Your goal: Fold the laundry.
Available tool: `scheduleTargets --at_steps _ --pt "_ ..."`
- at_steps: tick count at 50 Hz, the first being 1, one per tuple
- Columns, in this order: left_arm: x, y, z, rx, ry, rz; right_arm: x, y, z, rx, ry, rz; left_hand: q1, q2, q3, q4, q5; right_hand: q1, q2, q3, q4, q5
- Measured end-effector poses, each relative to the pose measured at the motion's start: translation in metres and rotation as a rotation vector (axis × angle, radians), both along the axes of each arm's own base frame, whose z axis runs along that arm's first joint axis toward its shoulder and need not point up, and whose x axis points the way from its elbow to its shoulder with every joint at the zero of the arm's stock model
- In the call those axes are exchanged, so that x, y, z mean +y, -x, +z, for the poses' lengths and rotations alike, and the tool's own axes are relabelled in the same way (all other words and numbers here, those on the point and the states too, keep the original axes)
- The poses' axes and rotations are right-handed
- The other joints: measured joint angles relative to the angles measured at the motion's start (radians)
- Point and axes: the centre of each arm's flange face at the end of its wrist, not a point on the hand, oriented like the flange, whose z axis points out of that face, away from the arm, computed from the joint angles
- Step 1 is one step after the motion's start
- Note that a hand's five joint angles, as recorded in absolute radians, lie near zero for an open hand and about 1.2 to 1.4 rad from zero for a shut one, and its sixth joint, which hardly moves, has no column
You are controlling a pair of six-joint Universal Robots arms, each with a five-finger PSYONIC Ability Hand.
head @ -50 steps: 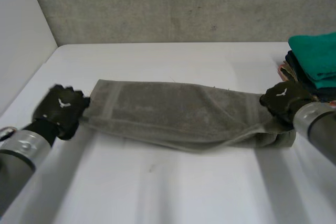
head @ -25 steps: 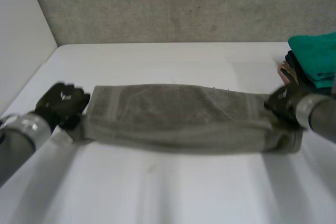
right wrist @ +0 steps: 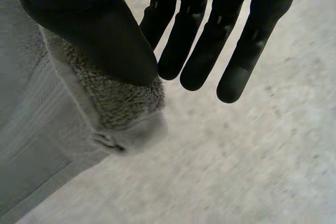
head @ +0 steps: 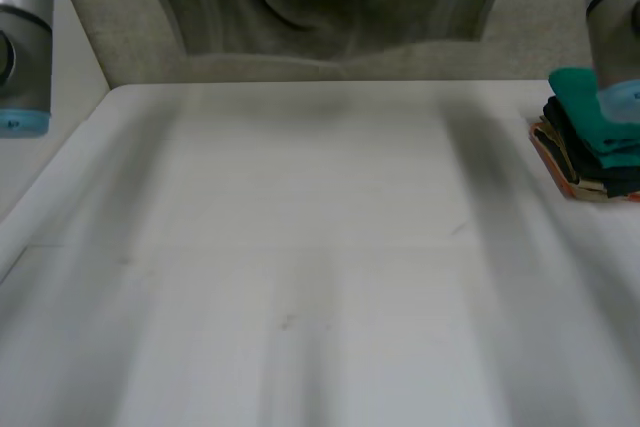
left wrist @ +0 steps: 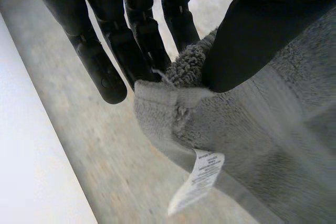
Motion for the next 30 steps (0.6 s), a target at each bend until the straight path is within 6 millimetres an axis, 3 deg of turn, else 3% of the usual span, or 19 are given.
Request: scheduleTargets --at_steps 6,7,8,12,15,20,23,24,25,30 --pt "0.002 0.001 -0.065 -0.06 -0.22 -0.005 -0.01 -0.006 -0.058 0.08 -0.205 0.022 0.0 0.0 0.0 0.0 0.0 0.0 0.0 0.0 0.0 0.0" --pt "0.002 0.001 -0.065 -0.06 -0.22 -0.005 -0.01 -0.006 -0.058 0.08 -0.205 0.022 0.0 0.0 0.0 0.0 0.0 0.0 0.0 0.0 0.0 0.0" --pt "0.006 0.002 -0.093 -0.091 -0.304 -0.014 -0.012 -0.008 -0.087 0.12 -0.295 0.028 0.0 0.0 0.0 0.0 0.0 0.0 0.0 0.0 0.0 0.0" --pt "0.017 0.003 -0.138 -0.158 -0.427 -0.027 -0.013 -0.01 -0.133 0.201 -0.425 0.028 0.0 0.0 0.0 0.0 0.0 0.0 0.0 0.0 0.0 0.0" --pt "0.033 0.003 -0.176 -0.244 -0.526 -0.03 -0.006 -0.011 -0.173 0.293 -0.542 0.025 0.0 0.0 0.0 0.0 0.0 0.0 0.0 0.0 0.0 0.0" --pt "0.069 -0.002 -0.219 -0.407 -0.65 -0.015 0.017 -0.006 -0.219 0.426 -0.717 0.031 0.0 0.0 0.0 0.0 0.0 0.0 0.0 0.0 0.0 0.0" --pt "0.104 -0.011 -0.23 -0.539 -0.716 0.007 0.041 0.002 -0.232 0.502 -0.822 0.037 0.0 0.0 0.0 0.0 0.0 0.0 0.0 0.0 0.0 0.0" --pt "0.104 -0.011 -0.23 -0.539 -0.716 0.007 0.041 0.002 -0.232 0.502 -0.822 0.037 0.0 0.0 0.0 0.0 0.0 0.0 0.0 0.0 0.0 0.0" --pt "0.127 -0.017 -0.231 -0.617 -0.749 0.021 0.059 0.008 -0.228 0.543 -0.863 0.039 0.0 0.0 0.0 0.0 0.0 0.0 0.0 0.0 0.0 0.0" --pt "0.185 -0.036 -0.228 -0.775 -0.855 0.044 0.115 0.026 -0.203 0.677 -0.926 0.051 0.0 0.0 0.0 0.0 0.0 0.0 0.0 0.0 0.0 0.0"
